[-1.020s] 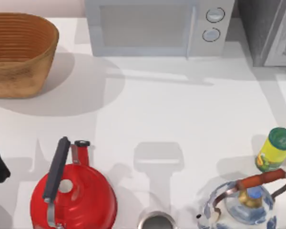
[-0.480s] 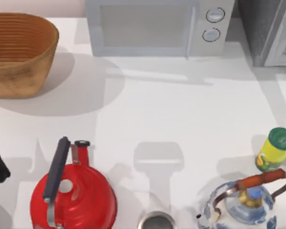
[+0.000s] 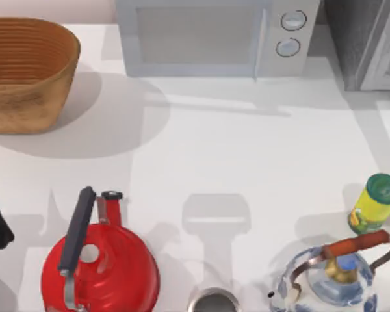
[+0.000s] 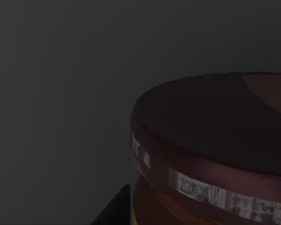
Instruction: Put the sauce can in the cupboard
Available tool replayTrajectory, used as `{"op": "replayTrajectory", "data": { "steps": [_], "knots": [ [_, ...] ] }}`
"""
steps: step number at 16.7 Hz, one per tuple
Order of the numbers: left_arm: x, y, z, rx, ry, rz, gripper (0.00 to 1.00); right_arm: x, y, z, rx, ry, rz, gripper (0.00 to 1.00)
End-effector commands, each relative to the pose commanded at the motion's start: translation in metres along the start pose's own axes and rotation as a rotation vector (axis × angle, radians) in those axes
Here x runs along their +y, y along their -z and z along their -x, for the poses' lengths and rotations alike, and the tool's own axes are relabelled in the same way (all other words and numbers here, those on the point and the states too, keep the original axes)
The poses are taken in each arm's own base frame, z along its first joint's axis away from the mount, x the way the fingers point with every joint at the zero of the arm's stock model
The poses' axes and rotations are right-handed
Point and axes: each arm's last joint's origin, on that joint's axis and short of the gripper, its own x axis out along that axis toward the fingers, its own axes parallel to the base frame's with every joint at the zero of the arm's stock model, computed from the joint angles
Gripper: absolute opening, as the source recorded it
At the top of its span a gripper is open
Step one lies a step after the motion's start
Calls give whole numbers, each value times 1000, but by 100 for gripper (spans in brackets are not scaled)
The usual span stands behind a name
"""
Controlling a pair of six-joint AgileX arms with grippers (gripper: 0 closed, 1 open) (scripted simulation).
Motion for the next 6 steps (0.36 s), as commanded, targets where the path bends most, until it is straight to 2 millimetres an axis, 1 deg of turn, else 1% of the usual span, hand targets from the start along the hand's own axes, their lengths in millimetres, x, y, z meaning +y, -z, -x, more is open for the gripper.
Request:
{"op": "replayTrajectory", "data": {
  "steps": [1, 6],
  "knots": [
    [0, 0, 0, 0, 0, 0, 100, 0, 0, 0, 0, 0, 0, 100],
    [0, 0, 0, 0, 0, 0, 100, 0, 0, 0, 0, 0, 0, 100]
  ]
}}
